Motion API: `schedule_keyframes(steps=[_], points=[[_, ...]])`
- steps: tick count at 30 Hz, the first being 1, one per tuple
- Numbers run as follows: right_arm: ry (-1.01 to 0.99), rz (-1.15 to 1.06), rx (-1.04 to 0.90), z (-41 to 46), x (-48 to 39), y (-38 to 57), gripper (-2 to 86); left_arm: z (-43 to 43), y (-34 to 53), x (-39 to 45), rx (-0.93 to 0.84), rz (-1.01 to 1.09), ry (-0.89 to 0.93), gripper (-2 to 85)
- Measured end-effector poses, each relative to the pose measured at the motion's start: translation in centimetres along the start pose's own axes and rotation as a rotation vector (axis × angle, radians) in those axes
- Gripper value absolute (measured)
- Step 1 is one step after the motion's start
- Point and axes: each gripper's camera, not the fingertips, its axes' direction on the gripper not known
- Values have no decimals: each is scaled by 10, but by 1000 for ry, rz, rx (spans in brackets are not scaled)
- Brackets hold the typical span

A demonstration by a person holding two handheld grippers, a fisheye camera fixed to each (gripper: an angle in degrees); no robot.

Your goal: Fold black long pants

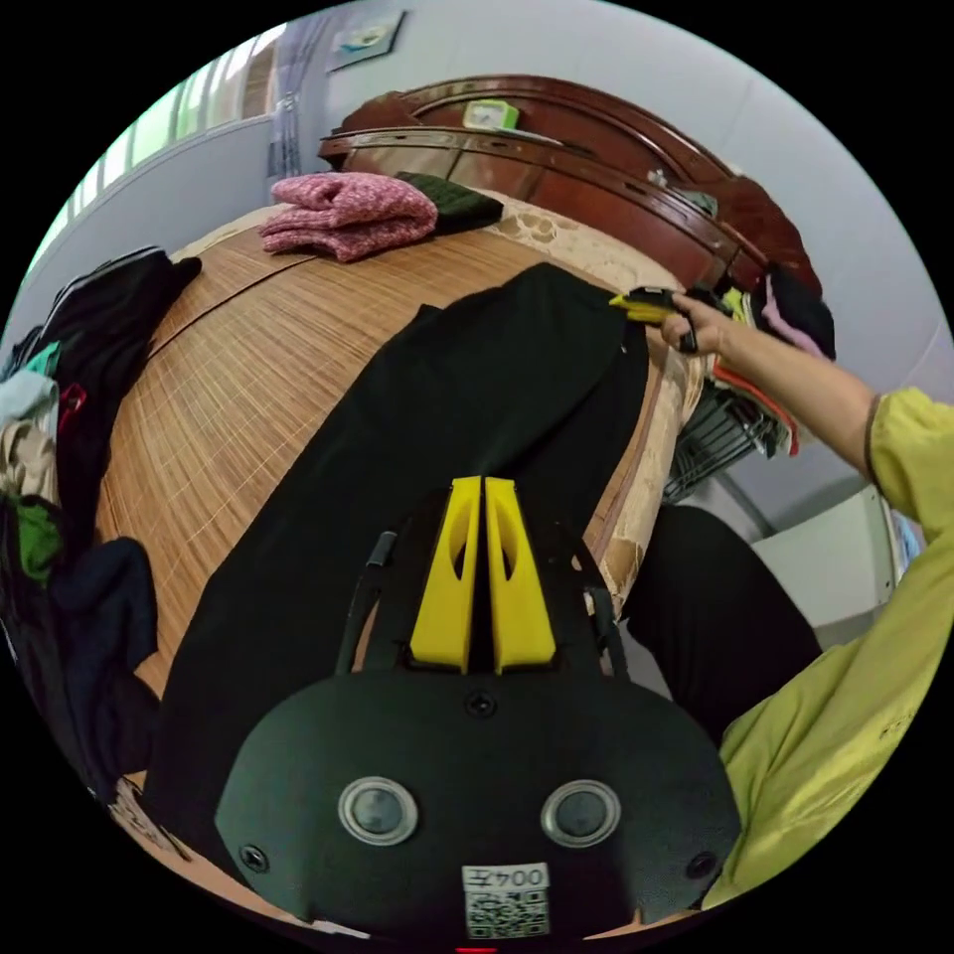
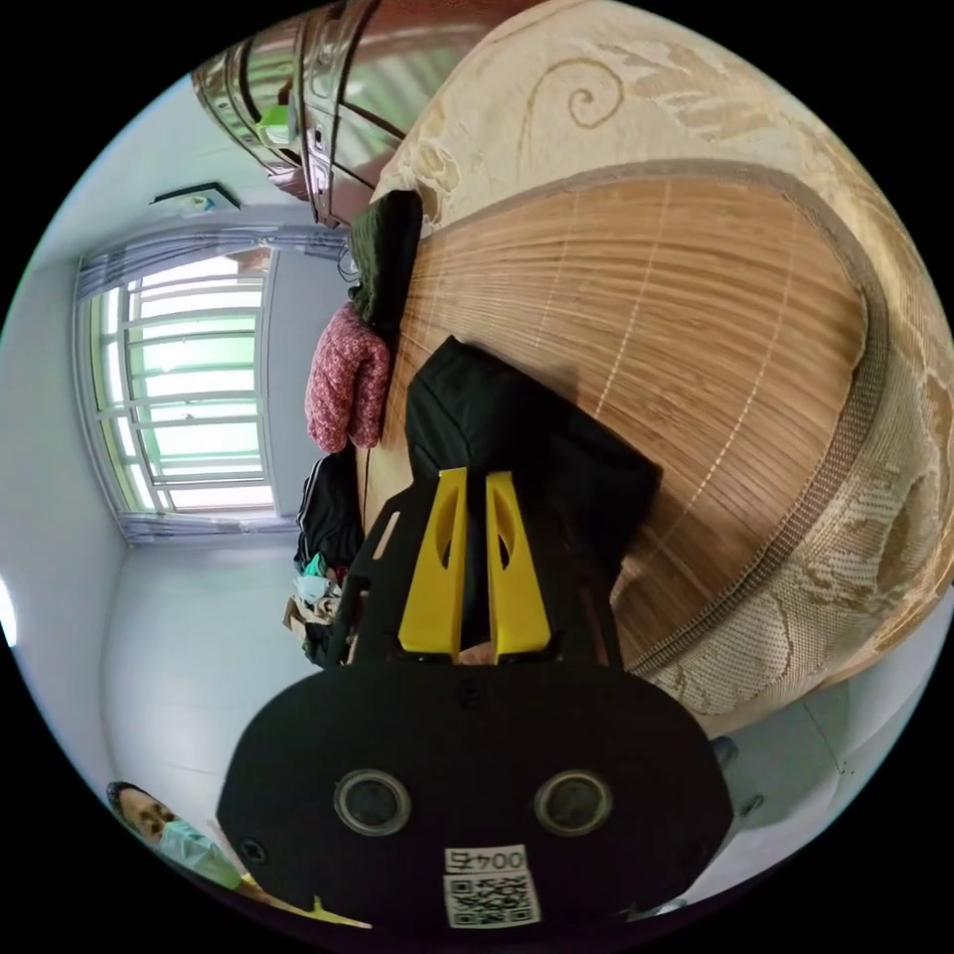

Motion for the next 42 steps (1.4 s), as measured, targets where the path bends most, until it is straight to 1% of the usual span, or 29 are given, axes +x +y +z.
schedule_keyframes(steps=[4,7,8,11,13,16,18,20,23,26,31,34,36,39,40,42], points=[[30,-100,27,-13,-55,-2,38,-20,-13,-39,78,-87,77,5],[115,-205,-6,-12,-117,-9,37,-40,-27,-67,123,-111,100,5],[162,-256,-30,-10,-144,-10,36,-45,-30,-72,127,-110,100,5],[220,-368,-84,-9,-196,-4,36,-69,-42,-91,133,-79,79,5],[244,-409,-115,-13,-209,4,37,-87,-45,-99,135,-42,79,6],[298,-411,-169,-21,-189,25,37,-93,-37,-95,124,9,122,6],[348,-391,-187,-24,-160,40,37,-83,-26,-88,90,41,151,6],[400,-335,-214,-22,-110,58,38,-67,-13,-78,43,74,170,7],[402,-218,-265,-9,-47,69,38,-32,6,-62,-52,93,183,8],[379,-159,-246,-4,-16,74,39,-3,18,-52,-125,93,165,9],[396,-178,-228,-1,-10,79,41,19,24,-45,-180,87,142,9],[358,-158,-227,-3,-3,86,50,32,31,-42,-239,89,115,10],[364,-144,-209,-9,2,91,63,34,35,-42,-246,86,109,12],[387,-136,-133,-23,9,99,131,27,41,-42,-226,81,123,15],[360,-136,-120,-25,13,101,153,23,43,-42,-222,80,131,15],[278,-127,-128,-23,20,100,165,13,47,-40,-205,82,129,14]])
